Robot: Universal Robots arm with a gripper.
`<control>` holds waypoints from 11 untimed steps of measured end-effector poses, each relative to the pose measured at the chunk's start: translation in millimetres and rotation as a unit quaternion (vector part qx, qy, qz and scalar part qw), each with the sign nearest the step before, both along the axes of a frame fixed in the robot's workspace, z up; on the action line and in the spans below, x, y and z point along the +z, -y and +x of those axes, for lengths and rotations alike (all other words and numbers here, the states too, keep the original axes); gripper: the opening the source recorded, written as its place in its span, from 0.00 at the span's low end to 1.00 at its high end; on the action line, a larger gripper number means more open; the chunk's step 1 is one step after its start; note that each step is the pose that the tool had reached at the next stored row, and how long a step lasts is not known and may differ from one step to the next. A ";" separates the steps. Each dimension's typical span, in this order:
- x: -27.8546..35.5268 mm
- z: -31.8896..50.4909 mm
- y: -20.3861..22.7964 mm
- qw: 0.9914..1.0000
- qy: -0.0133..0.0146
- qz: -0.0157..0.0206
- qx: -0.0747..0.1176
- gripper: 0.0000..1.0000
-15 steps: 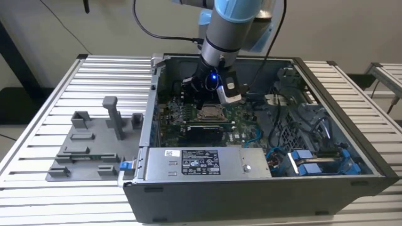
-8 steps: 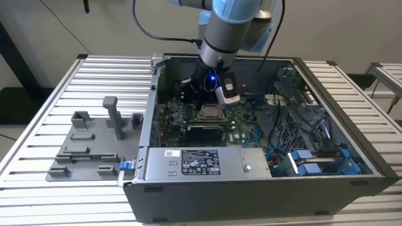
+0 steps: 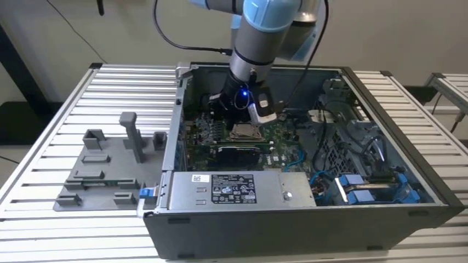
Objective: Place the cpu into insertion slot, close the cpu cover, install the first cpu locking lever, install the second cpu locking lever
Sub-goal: 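Install the second cpu locking lever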
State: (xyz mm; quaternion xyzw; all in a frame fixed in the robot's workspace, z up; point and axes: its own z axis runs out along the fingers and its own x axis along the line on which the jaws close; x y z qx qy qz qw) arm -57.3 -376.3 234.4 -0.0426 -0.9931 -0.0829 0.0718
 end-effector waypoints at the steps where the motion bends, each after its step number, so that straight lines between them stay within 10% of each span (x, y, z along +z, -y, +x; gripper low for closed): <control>1: -0.8 -0.6 0.0 1.000 0.001 0.000 0.000 0.11; 11: -9.1 -3.1 0.0 1.000 0.006 0.000 0.000 0.11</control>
